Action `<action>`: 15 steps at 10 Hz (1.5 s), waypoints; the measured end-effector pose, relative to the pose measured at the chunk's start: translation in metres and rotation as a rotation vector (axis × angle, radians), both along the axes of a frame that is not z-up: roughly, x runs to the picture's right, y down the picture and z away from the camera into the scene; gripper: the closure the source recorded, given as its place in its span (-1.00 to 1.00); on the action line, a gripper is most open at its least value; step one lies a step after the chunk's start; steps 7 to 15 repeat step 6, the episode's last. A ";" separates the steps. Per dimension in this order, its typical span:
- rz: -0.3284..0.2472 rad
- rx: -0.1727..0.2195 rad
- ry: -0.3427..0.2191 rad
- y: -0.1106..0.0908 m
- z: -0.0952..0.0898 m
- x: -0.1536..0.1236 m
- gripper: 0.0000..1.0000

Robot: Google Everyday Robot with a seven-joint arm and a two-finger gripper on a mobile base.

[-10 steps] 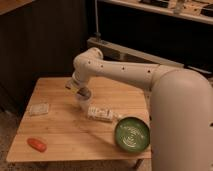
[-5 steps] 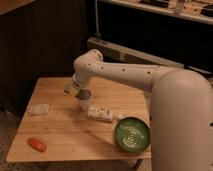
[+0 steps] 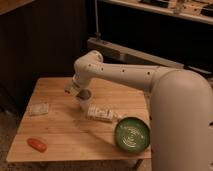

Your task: Place the eraser in the ceramic cup

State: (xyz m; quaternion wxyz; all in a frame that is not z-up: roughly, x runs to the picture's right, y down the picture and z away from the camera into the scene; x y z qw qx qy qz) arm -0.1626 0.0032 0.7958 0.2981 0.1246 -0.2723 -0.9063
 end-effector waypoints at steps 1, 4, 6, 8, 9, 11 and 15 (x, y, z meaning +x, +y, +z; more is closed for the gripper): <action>0.000 0.000 0.001 0.001 0.000 0.001 -0.19; 0.001 0.000 0.001 0.003 0.001 0.001 0.17; 0.001 -0.001 0.002 0.003 0.001 0.001 -0.07; 0.001 -0.001 0.002 0.003 0.001 0.001 -0.07; 0.001 -0.001 0.002 0.003 0.001 0.001 -0.07; 0.001 -0.001 0.002 0.003 0.001 0.001 -0.07; 0.001 -0.001 0.002 0.003 0.001 0.001 -0.07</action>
